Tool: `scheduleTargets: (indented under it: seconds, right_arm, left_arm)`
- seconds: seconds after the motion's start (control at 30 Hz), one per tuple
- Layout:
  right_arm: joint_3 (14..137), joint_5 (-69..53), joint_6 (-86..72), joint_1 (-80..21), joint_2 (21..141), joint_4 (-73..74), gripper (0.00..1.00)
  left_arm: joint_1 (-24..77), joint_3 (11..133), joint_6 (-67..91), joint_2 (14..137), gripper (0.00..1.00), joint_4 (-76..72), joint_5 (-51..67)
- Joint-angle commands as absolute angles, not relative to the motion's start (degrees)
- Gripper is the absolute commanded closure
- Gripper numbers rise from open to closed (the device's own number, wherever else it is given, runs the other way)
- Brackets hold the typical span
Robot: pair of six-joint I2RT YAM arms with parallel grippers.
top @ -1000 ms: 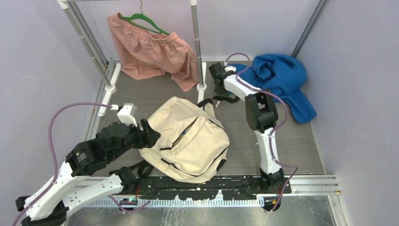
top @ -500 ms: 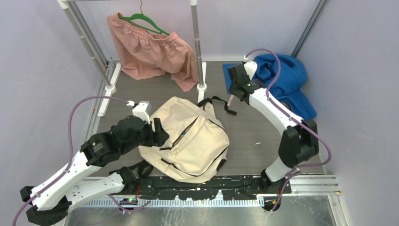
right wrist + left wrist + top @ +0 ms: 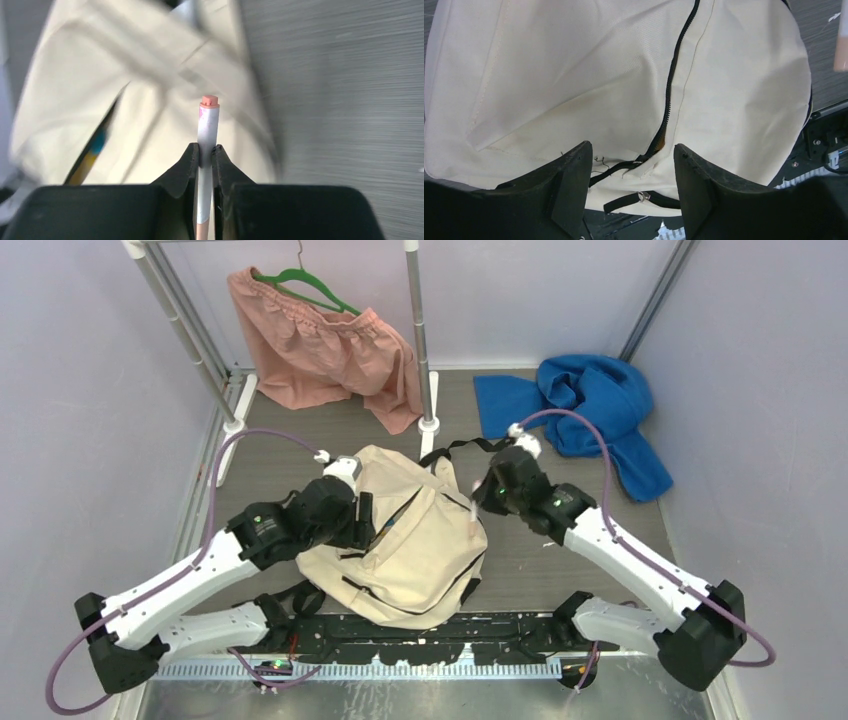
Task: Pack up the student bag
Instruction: Place the stationery in the student bag.
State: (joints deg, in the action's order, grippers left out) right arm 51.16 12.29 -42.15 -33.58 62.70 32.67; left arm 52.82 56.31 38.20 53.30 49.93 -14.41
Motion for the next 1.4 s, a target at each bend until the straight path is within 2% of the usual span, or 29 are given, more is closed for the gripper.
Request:
scheduleTargets:
  seconds: [0.0, 0.23, 0.53, 0.77, 1.0, 1.07, 1.17, 1.27, 1.37]
  right_arm:
    - [49.9, 6.83, -50.19, -45.59, 63.37, 23.54, 0.99]
    - [52.97, 2.29, -54.22, -55.2, 75.86, 11.64, 0.99]
    - [59.3, 2.24, -52.01, -55.52, 83.23, 11.54, 0.99]
    - [63.14, 10.19, -53.41, -55.43, 87.47, 10.4, 0.99]
    - [63.18, 16.5, -61.42, -55.02, 90.25, 0.36, 0.99]
    - [64.58, 16.2, -61.57, -55.03, 91.73, 0.19, 0.99]
    - [63.82, 12.51, -62.35, -55.09, 93.39, -7.51, 0.99]
    - [62.53, 5.84, -62.52, -55.2, 95.58, -15.67, 0.95]
    - [62.26, 2.4, -61.51, -55.82, 97.0, -17.79, 0.78]
  left_arm:
    - [54.66, 59.81, 37.45, 54.03, 0.39, 49.41, -19.58]
    - [54.67, 59.59, 40.77, 48.05, 0.37, 52.76, -23.21]
    - [54.67, 56.66, 44.08, 40.95, 0.37, 53.98, -23.45]
    - [54.67, 57.04, 43.83, 41.41, 0.37, 53.83, -22.36]
    - [54.67, 57.02, 44.03, 41.05, 0.38, 54.22, -20.7]
    - [54.67, 56.94, 44.12, 40.28, 0.38, 54.31, -20.78]
    - [54.67, 56.67, 44.2, 39.44, 0.37, 54.36, -21.14]
    - [54.67, 56.2, 44.47, 39.58, 0.37, 54.23, -20.98]
    - [54.67, 56.16, 44.49, 40.02, 0.37, 54.32, -20.85]
